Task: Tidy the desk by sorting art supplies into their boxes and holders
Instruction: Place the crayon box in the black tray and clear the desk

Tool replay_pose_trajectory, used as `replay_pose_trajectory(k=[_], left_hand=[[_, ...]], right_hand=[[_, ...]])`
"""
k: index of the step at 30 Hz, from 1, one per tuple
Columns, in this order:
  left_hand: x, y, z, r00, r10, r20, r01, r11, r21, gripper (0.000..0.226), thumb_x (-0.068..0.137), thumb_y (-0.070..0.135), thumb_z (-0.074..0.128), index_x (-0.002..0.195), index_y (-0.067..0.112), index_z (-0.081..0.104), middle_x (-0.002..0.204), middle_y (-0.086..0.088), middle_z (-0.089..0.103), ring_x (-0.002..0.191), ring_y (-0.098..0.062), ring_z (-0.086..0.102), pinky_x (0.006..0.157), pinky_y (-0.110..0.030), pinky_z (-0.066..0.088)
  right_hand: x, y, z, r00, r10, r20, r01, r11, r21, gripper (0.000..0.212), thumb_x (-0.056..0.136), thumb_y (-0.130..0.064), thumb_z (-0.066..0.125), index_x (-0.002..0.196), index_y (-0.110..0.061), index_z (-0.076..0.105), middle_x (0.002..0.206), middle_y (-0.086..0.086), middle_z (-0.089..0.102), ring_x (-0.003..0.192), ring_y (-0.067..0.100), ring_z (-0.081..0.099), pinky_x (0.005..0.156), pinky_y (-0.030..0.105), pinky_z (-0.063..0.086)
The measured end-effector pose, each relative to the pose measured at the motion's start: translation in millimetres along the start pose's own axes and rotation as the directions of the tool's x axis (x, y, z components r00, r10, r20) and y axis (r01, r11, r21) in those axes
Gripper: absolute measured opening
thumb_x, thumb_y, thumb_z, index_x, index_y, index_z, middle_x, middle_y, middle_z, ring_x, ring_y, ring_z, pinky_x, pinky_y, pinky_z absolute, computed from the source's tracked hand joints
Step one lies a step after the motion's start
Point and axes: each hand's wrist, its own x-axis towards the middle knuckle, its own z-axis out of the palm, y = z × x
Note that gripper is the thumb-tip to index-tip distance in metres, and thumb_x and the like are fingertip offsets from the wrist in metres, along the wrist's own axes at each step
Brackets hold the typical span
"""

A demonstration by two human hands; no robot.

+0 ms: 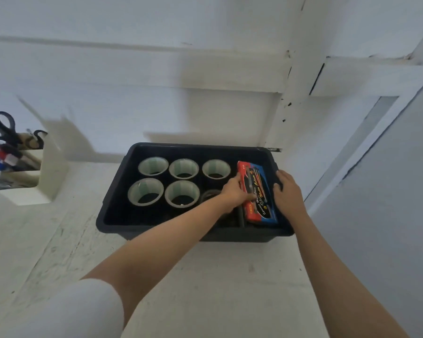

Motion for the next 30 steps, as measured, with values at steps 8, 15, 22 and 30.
replay_pose_trajectory(k=[8,15,22,30], left_hand=[[-5.8,-12.0,-6.5,0.953,-0.016,0.303,-0.167,0.806,0.569,0.132,0.067,0.033,0.083,0.148,0.013,-0.021,0.158,-0.008,-0.005,0.142,-0.028,0.019,0.116,-0.039,0.023],[-13.9,-10.4,-13.0,0.958,0.046,0.282,-0.202,0.805,0.557,0.124,0.068,0.031,0.083,0.15,0.015,-0.009,0.157,-0.009,0.014,0.137,-0.026,0.032,0.112,-0.04,0.032],[-53.4,-13.5,-19.3,0.937,0.33,0.116,-0.346,0.822,0.453,0.074,0.084,0.021,0.07,0.146,0.011,0.03,0.143,-0.008,0.042,0.128,-0.022,0.045,0.107,-0.037,0.038],[-153.2,-57.0,-114.7,0.777,0.571,-0.263,-0.471,0.806,0.359,0.03,0.086,0.0,0.062,0.112,0.013,0.065,0.109,0.004,0.06,0.099,-0.006,0.058,0.083,-0.015,0.05]], right_hand=[[-4.3,-5.0,6.0,0.999,-0.045,-0.008,0.044,0.987,-0.154,0.043,0.094,-0.01,0.048,0.135,-0.001,0.038,0.143,0.009,0.036,0.107,0.025,0.057,0.08,0.034,0.052],[-4.5,-6.5,4.8,0.999,-0.037,-0.017,0.033,0.983,-0.181,0.046,0.095,-0.012,0.048,0.138,-0.002,0.036,0.146,0.008,0.034,0.114,0.024,0.054,0.084,0.032,0.049],[-12.9,-14.6,-0.4,0.976,-0.215,-0.045,0.181,0.903,-0.389,0.032,0.093,-0.013,0.048,0.122,-0.001,0.056,0.128,0.013,0.053,0.115,0.027,0.048,0.091,0.041,0.045],[-50.9,-43.9,5.0,0.955,-0.281,-0.091,0.269,0.955,-0.126,0.015,0.088,-0.001,0.056,0.091,-0.004,0.07,0.097,0.011,0.065,0.094,0.018,0.054,0.078,0.026,0.043]])
